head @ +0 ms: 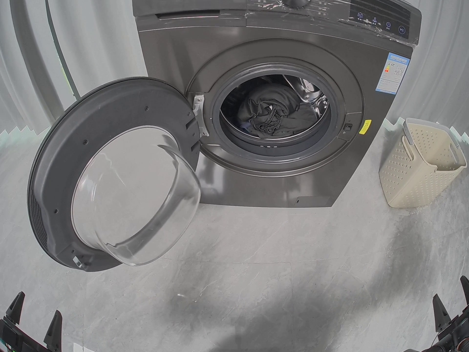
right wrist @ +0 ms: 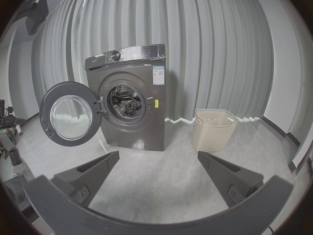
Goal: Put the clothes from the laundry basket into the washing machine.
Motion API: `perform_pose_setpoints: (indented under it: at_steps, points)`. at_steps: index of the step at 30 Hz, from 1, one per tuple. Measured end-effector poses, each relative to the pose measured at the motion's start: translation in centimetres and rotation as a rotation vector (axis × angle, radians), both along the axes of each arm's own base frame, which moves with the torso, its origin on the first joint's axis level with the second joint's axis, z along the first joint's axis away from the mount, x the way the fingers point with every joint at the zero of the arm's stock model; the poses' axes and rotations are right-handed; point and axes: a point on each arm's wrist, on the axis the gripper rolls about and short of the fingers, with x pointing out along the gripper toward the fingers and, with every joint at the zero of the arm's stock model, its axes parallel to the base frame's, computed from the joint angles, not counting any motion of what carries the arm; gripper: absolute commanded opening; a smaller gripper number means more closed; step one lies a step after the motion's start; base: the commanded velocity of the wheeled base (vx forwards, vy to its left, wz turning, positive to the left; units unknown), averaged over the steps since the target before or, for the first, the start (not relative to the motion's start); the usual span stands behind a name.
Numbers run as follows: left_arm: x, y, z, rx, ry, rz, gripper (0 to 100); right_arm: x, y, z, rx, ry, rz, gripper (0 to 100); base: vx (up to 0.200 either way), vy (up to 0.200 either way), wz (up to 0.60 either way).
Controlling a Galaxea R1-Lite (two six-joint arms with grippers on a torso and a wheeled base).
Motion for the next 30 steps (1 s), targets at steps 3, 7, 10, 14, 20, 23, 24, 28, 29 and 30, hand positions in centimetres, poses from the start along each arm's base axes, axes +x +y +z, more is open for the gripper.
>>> perform_pose_setpoints:
  at_steps: [3,7,10,14,20,23,24,28,29,30]
  points:
    - [0.00,-0.01,0.00,-0.002,0.000,-0.002,100,0.00,0.00,-0.01,0.000,0.000,0.000,100,0.000,0.000,0.00]
    - [0.00,-0.01,0.00,-0.004,0.000,-0.006,100,0.01,0.00,-0.02,0.000,0.001,0.000,100,-0.150,0.000,0.00]
    - [0.00,-0.01,0.00,-0.004,0.000,-0.006,100,0.01,0.00,-0.01,0.000,0.000,0.000,100,-0.200,0.000,0.00]
    - [0.01,-0.02,0.01,-0.004,0.000,-0.007,100,0.01,0.00,-0.01,0.000,0.001,0.002,100,0.000,0.000,0.00]
    - [0.01,-0.02,0.00,-0.004,0.001,-0.008,100,0.01,0.00,-0.01,0.000,0.001,0.001,100,0.000,0.033,0.00]
    - [0.01,-0.02,0.01,-0.004,0.000,-0.008,100,0.01,0.00,-0.01,0.000,0.002,0.001,100,0.000,0.200,0.00]
    - [0.01,-0.02,0.00,-0.004,0.001,-0.009,100,0.01,0.00,-0.01,0.000,0.002,0.001,100,0.000,0.200,0.00]
    - [0.01,-0.02,0.00,-0.003,0.001,-0.010,100,0.01,0.00,0.00,0.000,0.001,0.000,100,0.000,0.200,0.00]
    - [0.01,-0.02,0.00,-0.001,0.001,-0.009,100,0.01,0.00,0.00,0.000,0.002,0.001,100,0.000,0.000,0.00]
    - [0.01,-0.02,0.01,0.003,0.001,-0.009,100,0.01,0.00,0.00,0.000,0.002,0.002,100,0.000,0.000,0.00]
